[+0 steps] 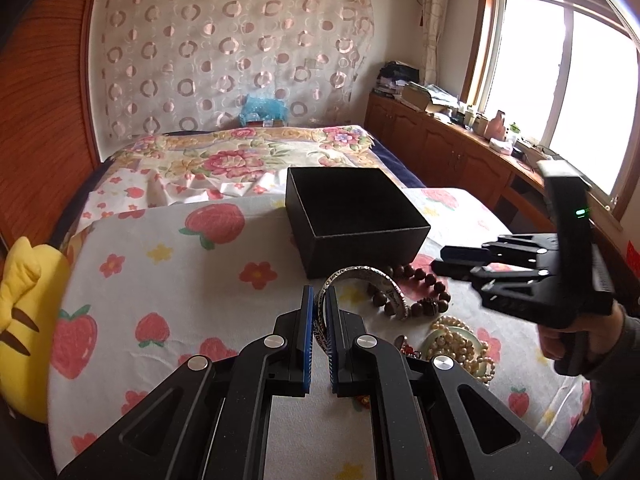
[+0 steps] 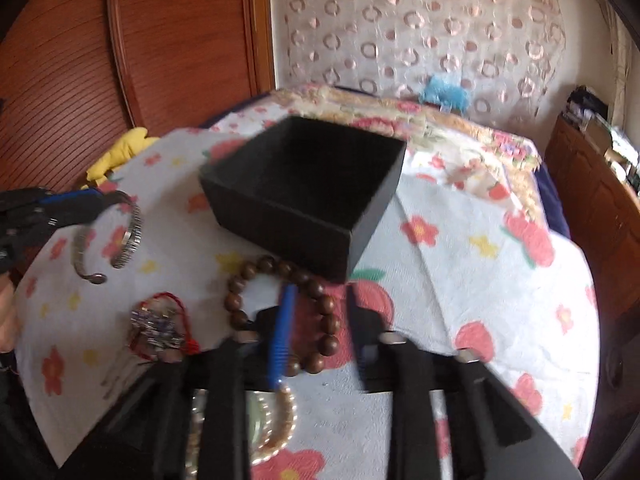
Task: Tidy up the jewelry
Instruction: 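Grasp and lift the brown bead bracelet with the right tool while the left tool lifts the bangle, then lower the bangle and bead bracelet into the black box and open both tools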
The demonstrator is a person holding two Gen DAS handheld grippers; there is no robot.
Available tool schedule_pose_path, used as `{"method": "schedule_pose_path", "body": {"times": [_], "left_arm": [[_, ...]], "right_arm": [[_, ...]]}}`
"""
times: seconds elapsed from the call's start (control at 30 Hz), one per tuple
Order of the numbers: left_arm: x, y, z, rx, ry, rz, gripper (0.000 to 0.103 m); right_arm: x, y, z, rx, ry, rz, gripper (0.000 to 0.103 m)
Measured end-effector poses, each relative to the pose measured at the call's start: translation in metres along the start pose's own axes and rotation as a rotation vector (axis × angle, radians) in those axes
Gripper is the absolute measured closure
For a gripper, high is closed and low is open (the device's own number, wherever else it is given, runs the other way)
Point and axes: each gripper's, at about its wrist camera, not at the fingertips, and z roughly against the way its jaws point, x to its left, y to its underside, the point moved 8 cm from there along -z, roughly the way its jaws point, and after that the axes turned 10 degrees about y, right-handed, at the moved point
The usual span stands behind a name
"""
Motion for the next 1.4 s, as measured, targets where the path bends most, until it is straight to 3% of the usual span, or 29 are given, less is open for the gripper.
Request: {"method": "schedule_pose_path", "body": {"times": [0.17, 0.2, 0.23, 0.27, 0.43, 0.67, 0.87, 1.13, 1.4], "left_arm": [[-0.001, 0.0, -0.002, 0.004, 0.0, -0.003, 0.098], [-0.001, 0.0, -0.002, 0.004, 0.0, -0.003, 0.098], [-0.001, 0.0, -0.002, 0.003, 0.0, -0.003, 0.098], [0.0, 0.0, -0.003, 0.003, -0.001, -0.004, 0.098], [-0.001, -0.009, -0.008, 0.001, -0.007, -0.007, 0.098], [-0.001, -0.035, -0.022, -0.002, -0.029, -0.026, 0.098], [-0.001, -0.056, -0.034, -0.006, -0.041, -0.034, 0.098], [0.003, -0.082, -0.063, 0.003, -0.051, -0.029, 0.098], [0.004, -0.088, -0.086, 0.022, -0.058, -0.028, 0.097]], "right_arm": [[-0.004, 0.01, -0.025, 0.053, -0.002, -0.026, 0.064], [-0.003, 0.01, -0.025, 0.052, 0.003, -0.018, 0.069], [-0.003, 0.011, -0.025, 0.053, 0.007, -0.012, 0.085], [-0.001, 0.011, -0.025, 0.058, 0.001, -0.004, 0.088], [0.003, 0.004, -0.006, 0.023, -0.014, 0.025, 0.088], [-0.006, -0.039, 0.048, -0.124, -0.016, 0.011, 0.088], [-0.022, -0.074, 0.069, -0.194, -0.009, -0.016, 0.088], [-0.044, -0.104, 0.067, -0.21, 0.0, -0.07, 0.088], [-0.047, -0.125, 0.059, -0.21, 0.001, -0.092, 0.088]]}}
